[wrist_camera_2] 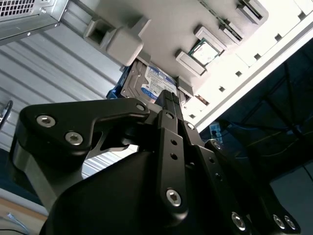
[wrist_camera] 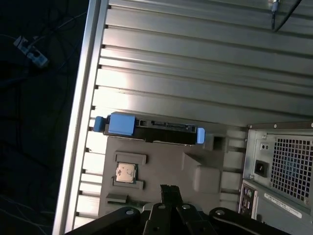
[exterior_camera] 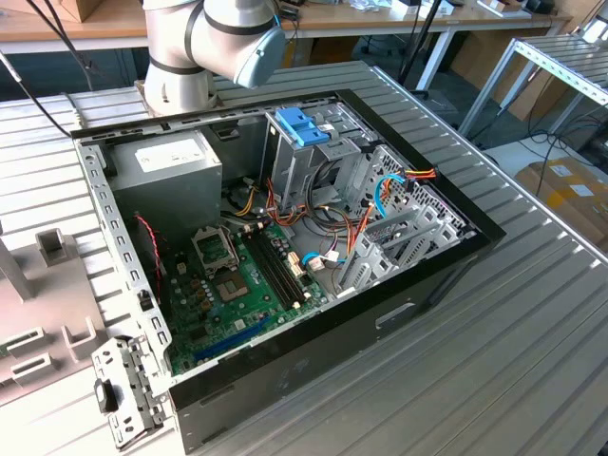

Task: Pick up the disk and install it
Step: 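Pick up the disk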

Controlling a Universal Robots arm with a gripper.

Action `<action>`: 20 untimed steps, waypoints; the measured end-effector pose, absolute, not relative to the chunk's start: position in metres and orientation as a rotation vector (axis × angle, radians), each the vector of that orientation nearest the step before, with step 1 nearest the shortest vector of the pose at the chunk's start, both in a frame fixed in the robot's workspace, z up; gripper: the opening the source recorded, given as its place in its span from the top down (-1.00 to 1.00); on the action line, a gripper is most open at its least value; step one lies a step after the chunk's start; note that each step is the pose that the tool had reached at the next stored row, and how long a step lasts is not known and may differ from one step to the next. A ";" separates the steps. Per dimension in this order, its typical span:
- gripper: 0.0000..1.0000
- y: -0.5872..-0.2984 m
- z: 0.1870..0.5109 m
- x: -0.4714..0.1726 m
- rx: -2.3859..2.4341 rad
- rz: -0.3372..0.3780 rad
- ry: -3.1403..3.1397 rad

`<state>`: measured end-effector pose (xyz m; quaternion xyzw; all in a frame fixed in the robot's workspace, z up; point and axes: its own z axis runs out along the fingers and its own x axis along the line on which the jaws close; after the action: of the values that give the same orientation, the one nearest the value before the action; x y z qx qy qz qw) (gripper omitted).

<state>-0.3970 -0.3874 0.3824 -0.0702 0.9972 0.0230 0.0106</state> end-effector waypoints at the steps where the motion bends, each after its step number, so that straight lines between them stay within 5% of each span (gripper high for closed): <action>1: 0.79 -0.387 0.382 -0.397 -0.228 0.072 3.111; 20: 0.79 -0.387 0.382 -0.397 -0.449 0.074 3.090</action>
<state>-0.3970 -0.3874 0.3823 -0.1436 0.9893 0.0237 0.0090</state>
